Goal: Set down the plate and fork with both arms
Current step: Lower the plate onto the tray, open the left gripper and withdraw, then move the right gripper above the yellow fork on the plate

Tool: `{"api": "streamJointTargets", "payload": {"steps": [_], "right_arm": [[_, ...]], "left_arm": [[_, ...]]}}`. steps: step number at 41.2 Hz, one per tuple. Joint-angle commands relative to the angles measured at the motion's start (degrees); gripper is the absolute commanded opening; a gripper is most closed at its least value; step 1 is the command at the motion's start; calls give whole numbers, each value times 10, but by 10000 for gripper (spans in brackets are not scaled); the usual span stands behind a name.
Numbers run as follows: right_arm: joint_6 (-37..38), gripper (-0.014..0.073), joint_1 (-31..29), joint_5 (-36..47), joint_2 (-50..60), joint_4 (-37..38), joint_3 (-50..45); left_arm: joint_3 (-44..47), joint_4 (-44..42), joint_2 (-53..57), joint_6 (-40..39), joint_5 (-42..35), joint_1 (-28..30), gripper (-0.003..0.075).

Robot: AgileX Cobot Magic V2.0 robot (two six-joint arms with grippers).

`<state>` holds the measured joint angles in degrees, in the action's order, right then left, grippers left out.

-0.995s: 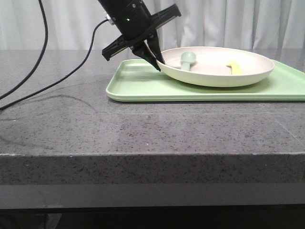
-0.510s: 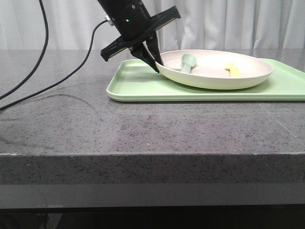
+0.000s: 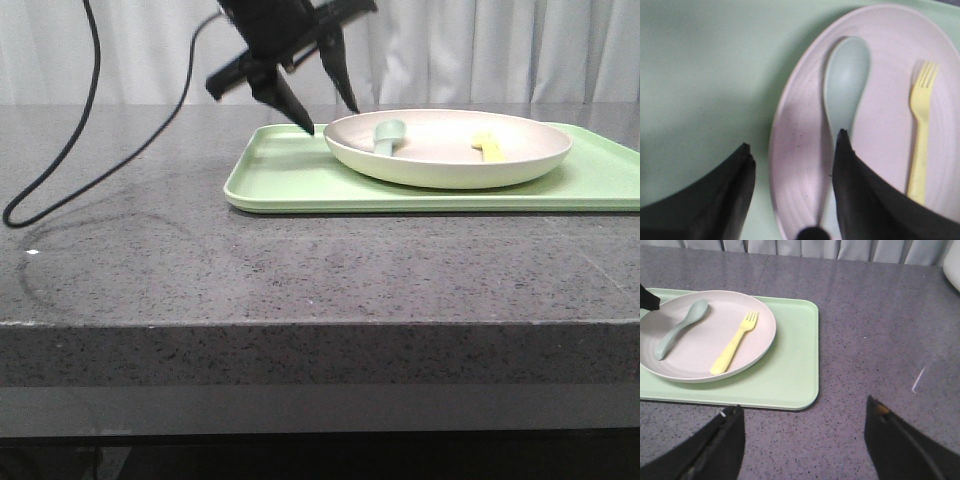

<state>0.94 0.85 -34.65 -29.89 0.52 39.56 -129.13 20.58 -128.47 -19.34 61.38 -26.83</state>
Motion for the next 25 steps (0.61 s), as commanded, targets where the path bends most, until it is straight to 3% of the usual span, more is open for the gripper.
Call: {"api": "streamJointTargets", "payload": {"steps": [1,7,12,25], "right_arm": [[-4,529,0,40,-5,6,18],[-4,529,0,40,-5,6,18],[-4,529,0,40,-5,6,18],[-4,529,0,40,-5,6,18]], "left_arm": [[-20,3,85,42,-2,-5,326],[-17,3,134,102,42,-5,295],[25,2,191,130,30,-5,270],[366,2,442,213,-143,-4,241]]}}
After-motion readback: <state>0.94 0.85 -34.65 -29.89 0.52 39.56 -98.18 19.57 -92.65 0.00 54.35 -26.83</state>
